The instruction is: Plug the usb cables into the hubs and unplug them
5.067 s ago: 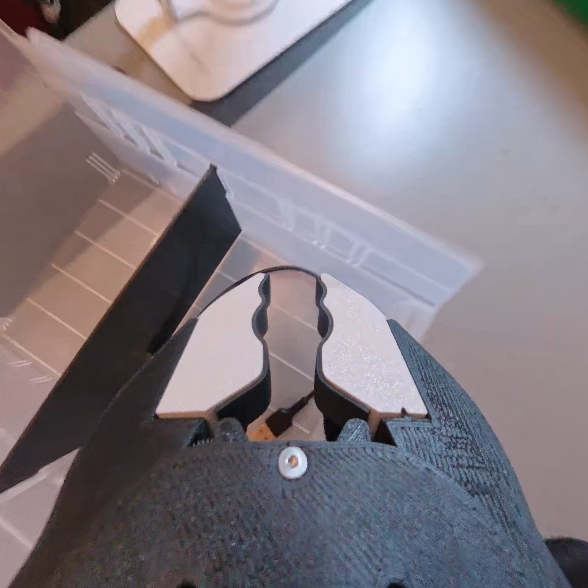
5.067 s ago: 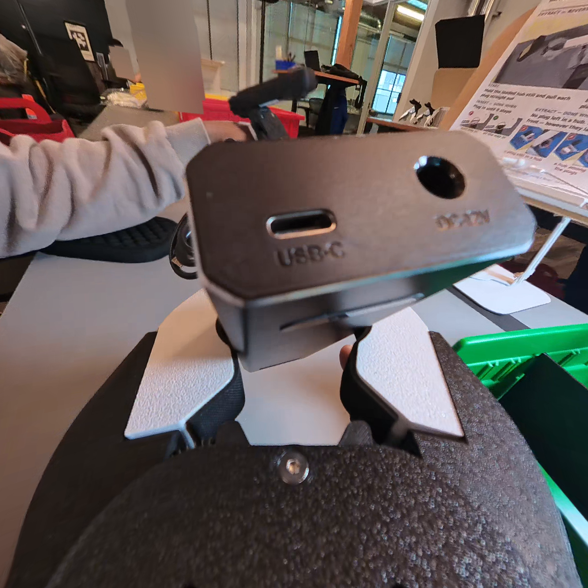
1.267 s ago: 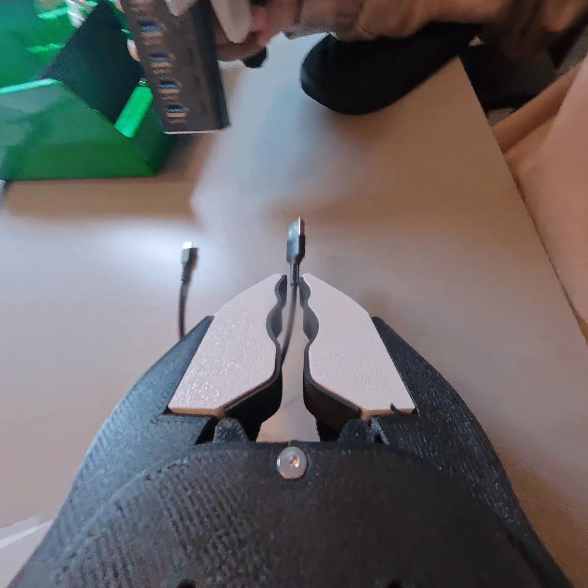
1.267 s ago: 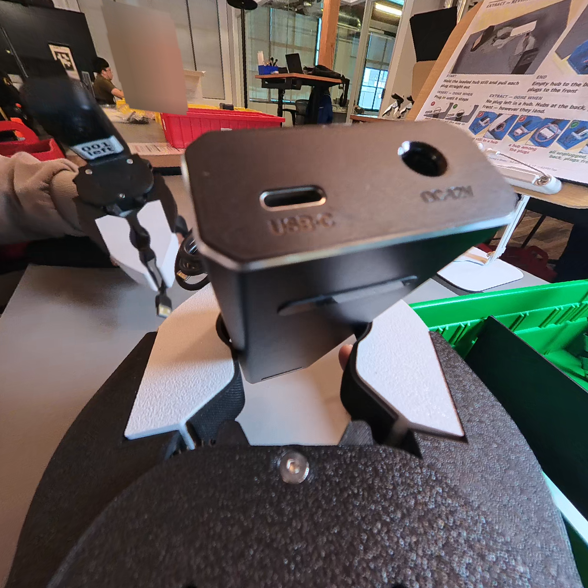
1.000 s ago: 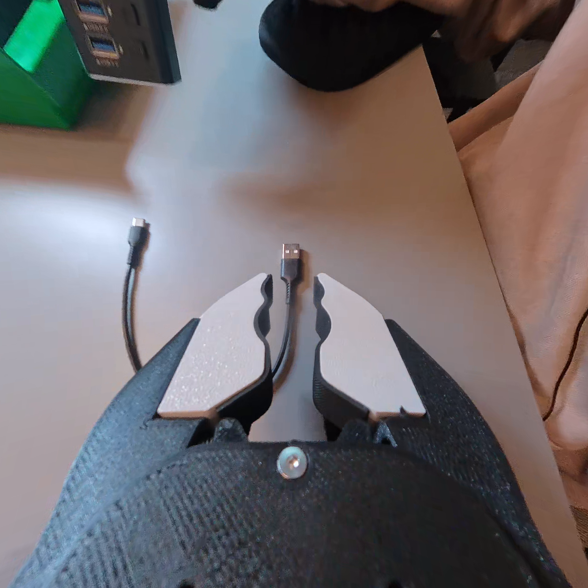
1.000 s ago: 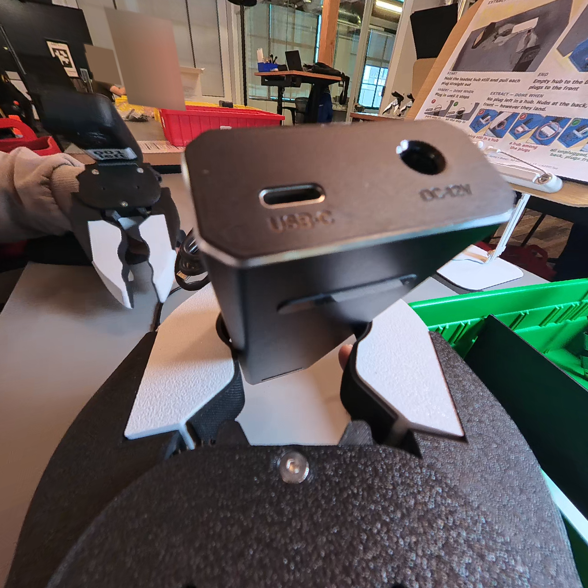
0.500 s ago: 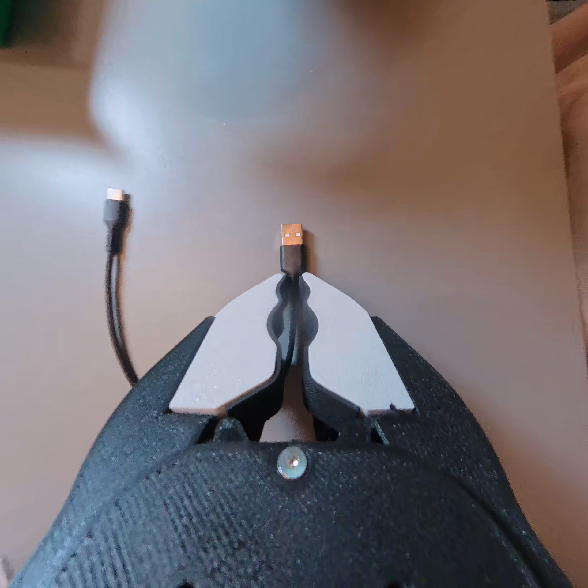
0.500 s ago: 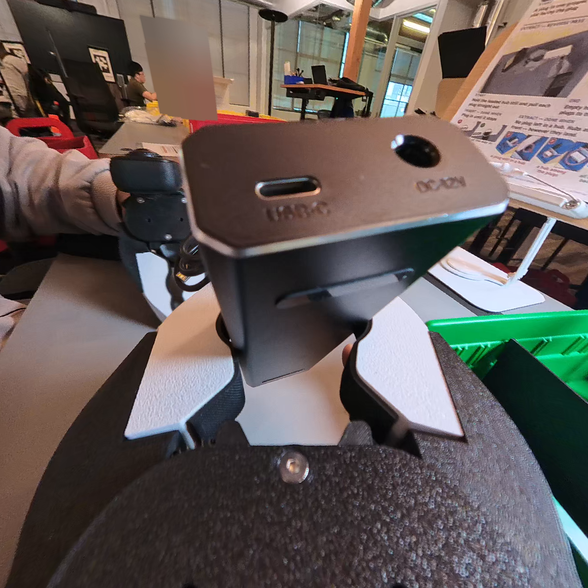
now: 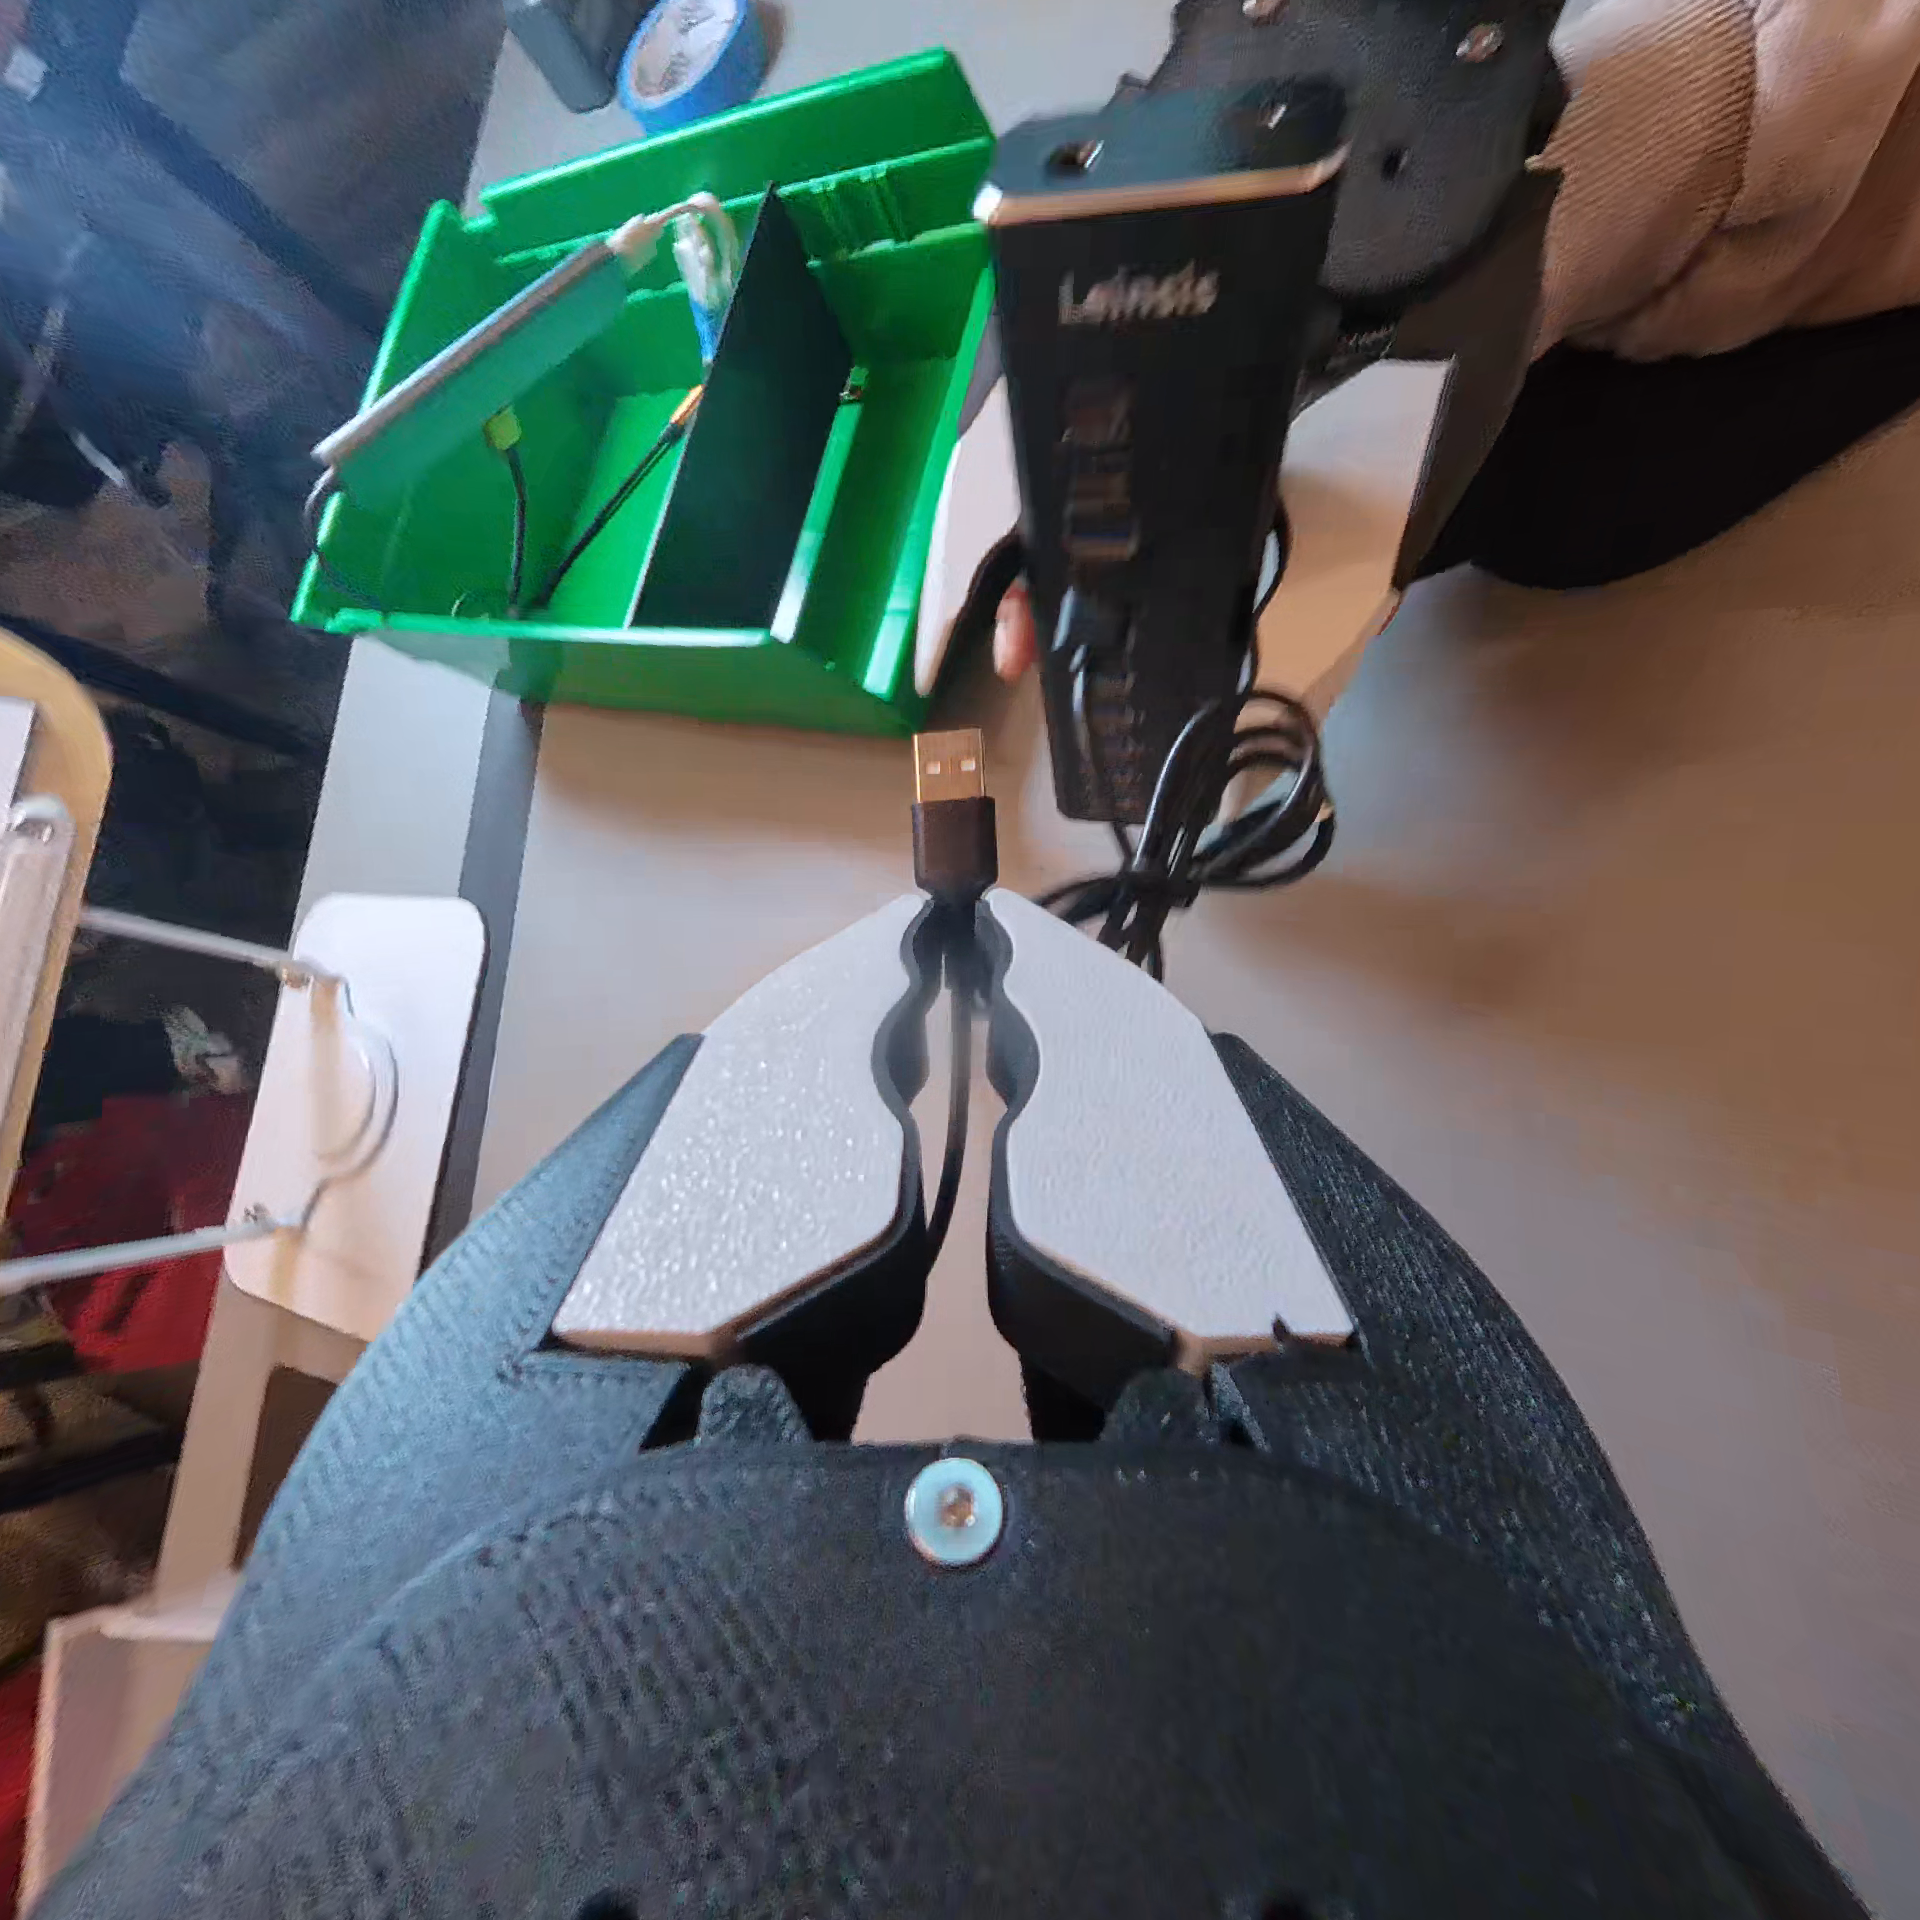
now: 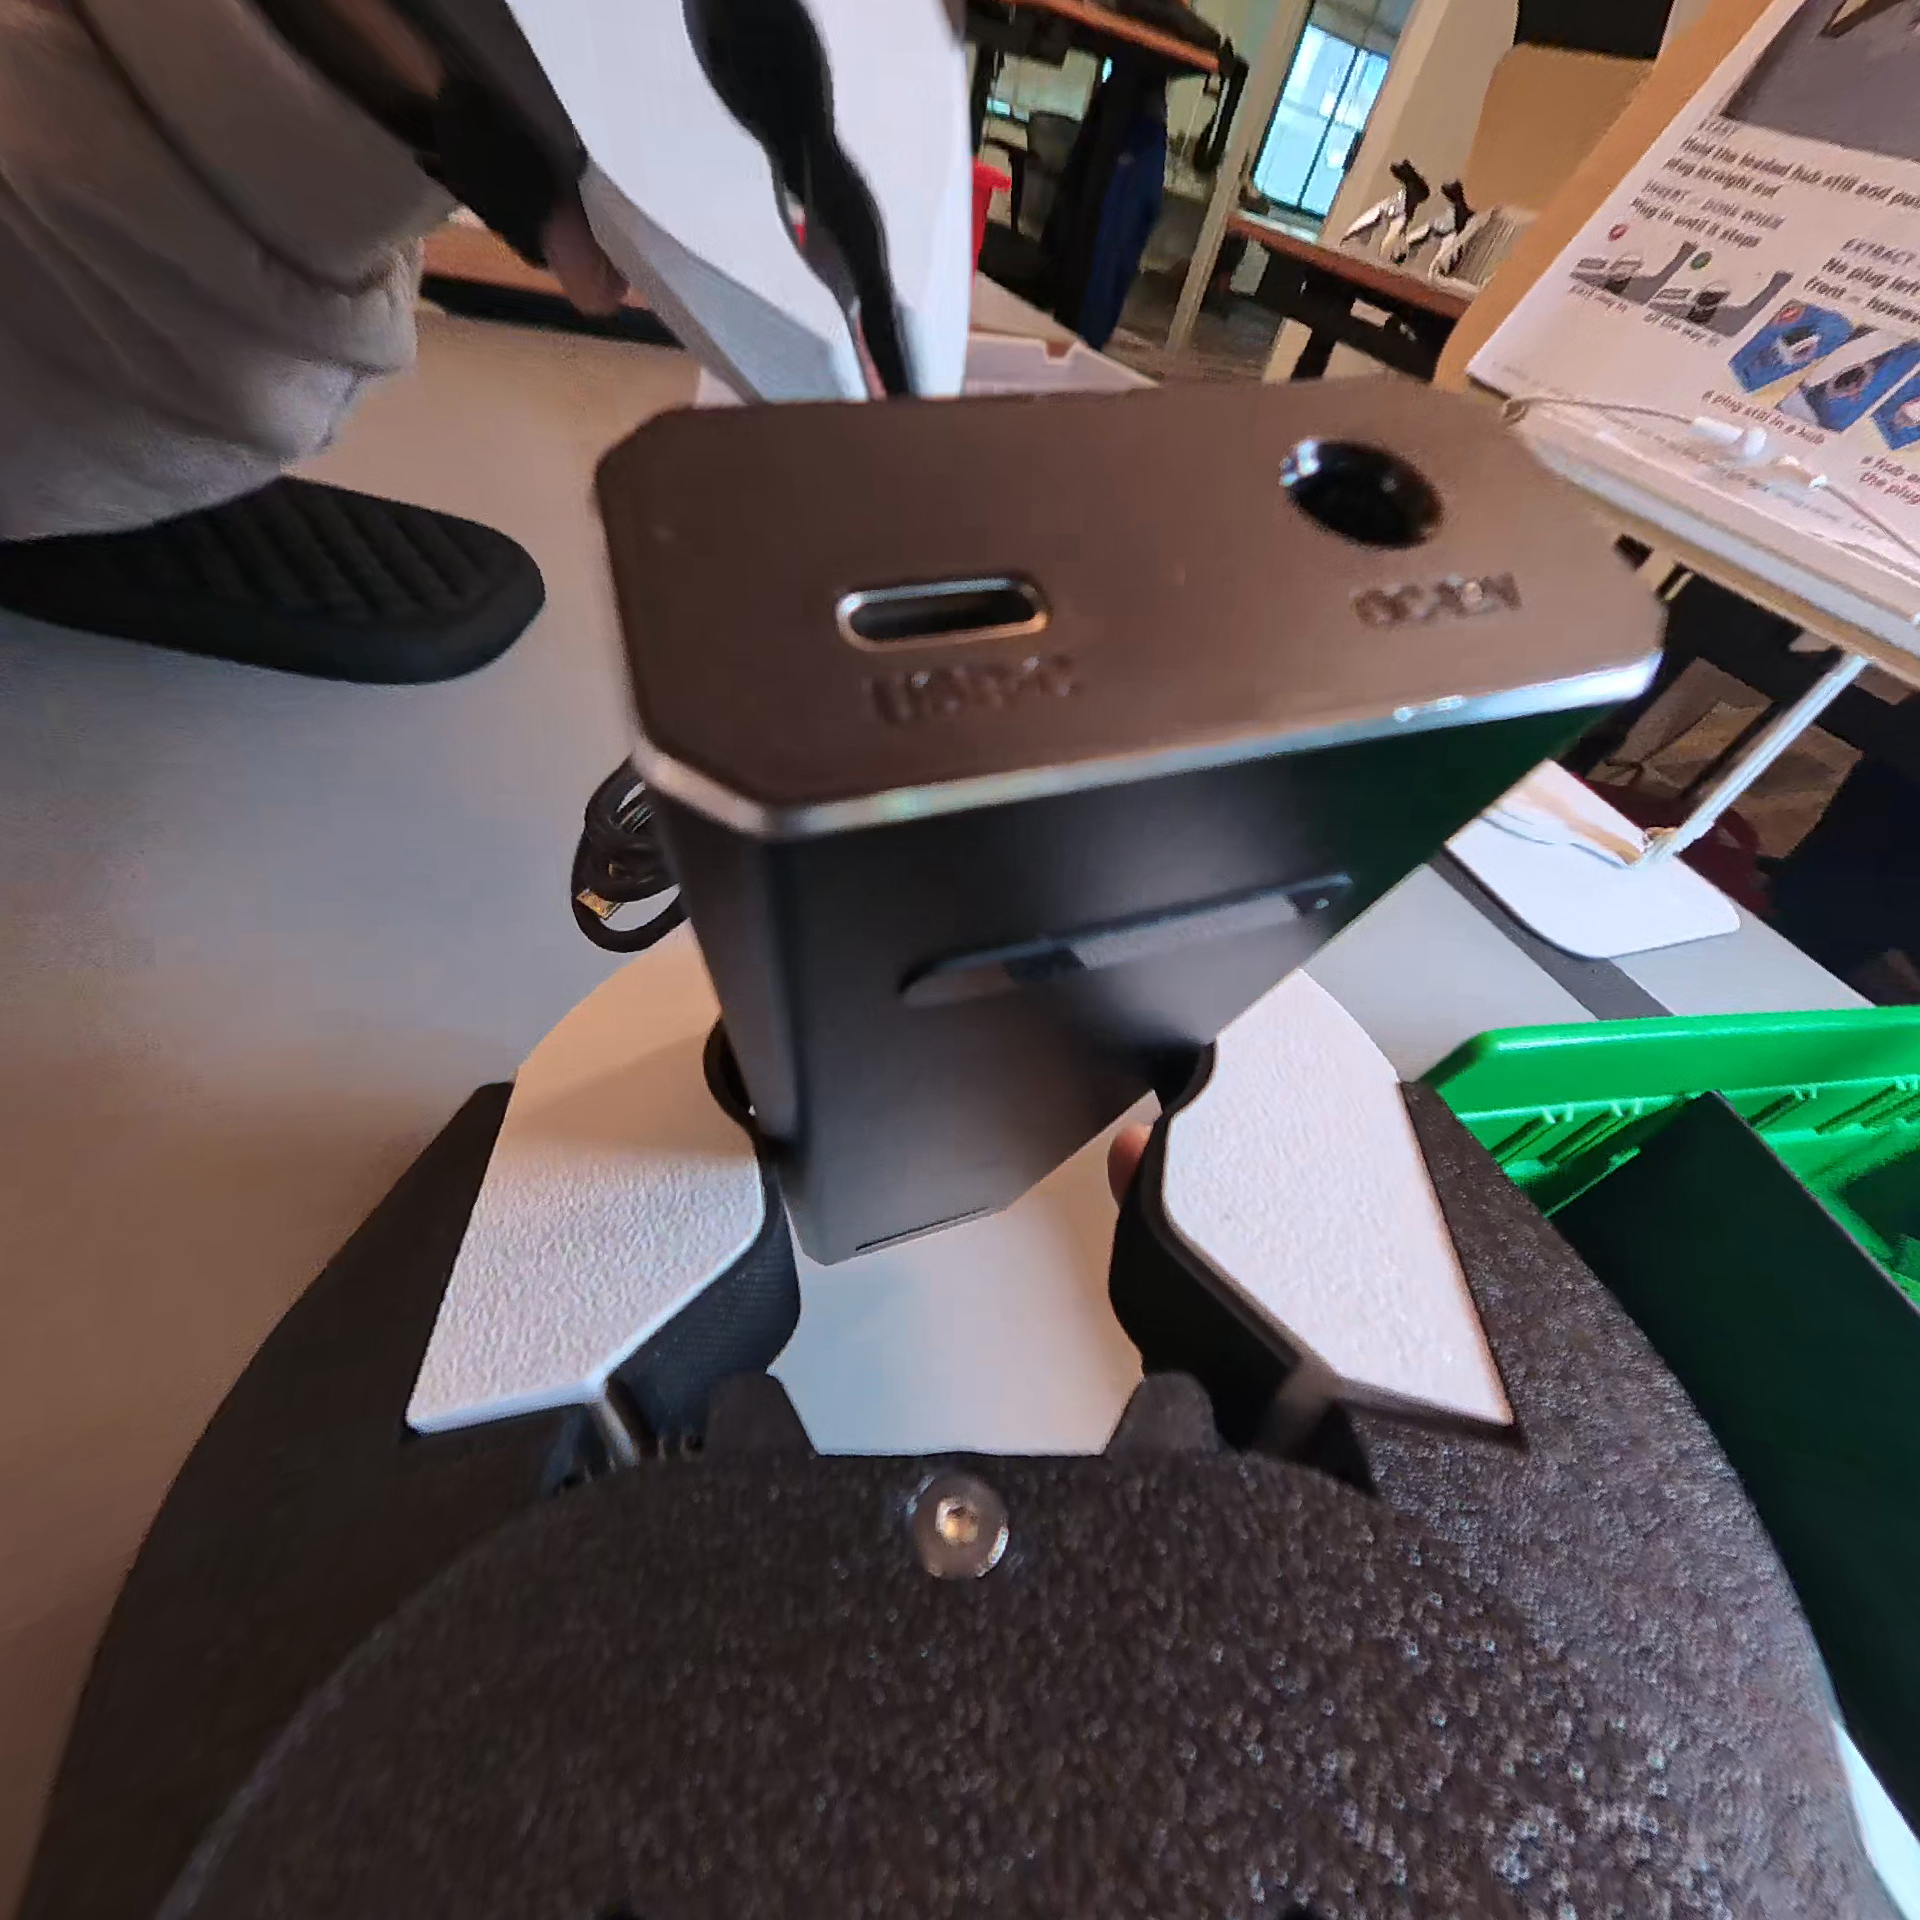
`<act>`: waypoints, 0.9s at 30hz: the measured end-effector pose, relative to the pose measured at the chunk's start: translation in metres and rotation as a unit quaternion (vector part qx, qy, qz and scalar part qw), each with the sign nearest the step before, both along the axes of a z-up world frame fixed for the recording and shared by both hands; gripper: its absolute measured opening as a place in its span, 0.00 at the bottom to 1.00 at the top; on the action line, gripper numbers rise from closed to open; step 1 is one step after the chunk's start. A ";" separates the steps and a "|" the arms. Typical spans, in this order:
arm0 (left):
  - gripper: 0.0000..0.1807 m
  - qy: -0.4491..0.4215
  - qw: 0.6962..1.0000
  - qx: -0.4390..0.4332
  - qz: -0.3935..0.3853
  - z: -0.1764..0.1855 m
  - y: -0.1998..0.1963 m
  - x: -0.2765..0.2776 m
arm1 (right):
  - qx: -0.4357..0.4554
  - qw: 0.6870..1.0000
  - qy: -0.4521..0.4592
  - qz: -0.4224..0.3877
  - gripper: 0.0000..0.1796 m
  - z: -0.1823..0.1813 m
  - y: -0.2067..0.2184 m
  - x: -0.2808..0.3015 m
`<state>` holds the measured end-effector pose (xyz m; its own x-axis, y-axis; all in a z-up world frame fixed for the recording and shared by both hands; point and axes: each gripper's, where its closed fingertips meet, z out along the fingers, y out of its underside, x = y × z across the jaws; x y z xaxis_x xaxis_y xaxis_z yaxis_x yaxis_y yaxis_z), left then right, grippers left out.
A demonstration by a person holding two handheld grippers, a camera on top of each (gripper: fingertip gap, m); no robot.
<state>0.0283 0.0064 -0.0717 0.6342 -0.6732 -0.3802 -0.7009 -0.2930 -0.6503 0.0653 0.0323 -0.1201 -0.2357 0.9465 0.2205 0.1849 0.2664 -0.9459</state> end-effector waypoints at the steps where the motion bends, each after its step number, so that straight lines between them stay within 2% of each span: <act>1: 0.04 0.014 1.000 -0.007 -0.013 -0.002 0.002 0.010 | 0.006 1.000 -0.005 -0.002 0.42 -0.002 -0.001 -0.001; 7: 0.04 0.056 0.994 -0.070 -0.058 -0.025 0.006 0.042 | 0.054 0.998 -0.031 -0.020 0.42 -0.011 -0.004 -0.006; 16: 0.04 0.077 0.991 -0.089 -0.060 -0.036 0.002 0.039 | 0.121 0.990 -0.060 -0.028 0.42 -0.024 -0.006 -0.010; 27: 0.04 -0.003 0.992 -0.071 -0.104 -0.026 -0.002 0.050 | 0.084 0.996 -0.041 0.011 0.42 -0.019 -0.018 -0.005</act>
<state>0.0783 0.0043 -0.0980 0.4780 -0.8363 -0.2686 -0.7518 -0.2313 -0.6175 0.0603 0.0140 -0.1395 -0.2807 0.8919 0.3546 0.2521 0.4250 -0.8694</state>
